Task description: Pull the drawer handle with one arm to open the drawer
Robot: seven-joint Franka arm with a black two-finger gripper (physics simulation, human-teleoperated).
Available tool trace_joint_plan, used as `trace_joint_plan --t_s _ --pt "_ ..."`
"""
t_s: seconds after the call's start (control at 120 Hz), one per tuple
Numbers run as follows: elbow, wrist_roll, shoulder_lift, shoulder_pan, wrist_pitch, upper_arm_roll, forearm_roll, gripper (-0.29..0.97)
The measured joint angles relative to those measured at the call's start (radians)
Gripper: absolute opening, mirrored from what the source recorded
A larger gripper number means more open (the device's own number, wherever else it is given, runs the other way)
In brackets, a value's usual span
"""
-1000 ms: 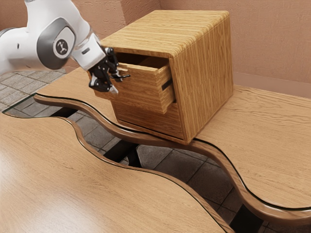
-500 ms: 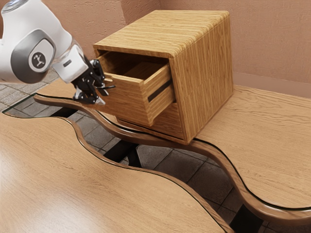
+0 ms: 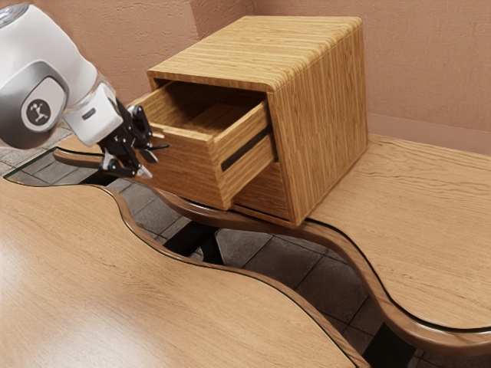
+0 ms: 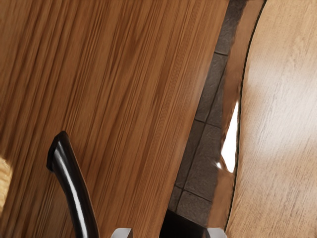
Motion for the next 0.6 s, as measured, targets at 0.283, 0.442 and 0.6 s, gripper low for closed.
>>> trace_joint_plan --t_s 0.283,0.442,0.6 --pt "-0.065 -0.012 -0.054 -0.005 0.006 0.001 0.017 0.22" --pt "-0.079 -0.020 -0.071 -0.002 0.012 0.001 0.022 0.11" --pt "-0.106 -0.028 -0.104 -0.002 0.009 0.000 0.031 0.04"
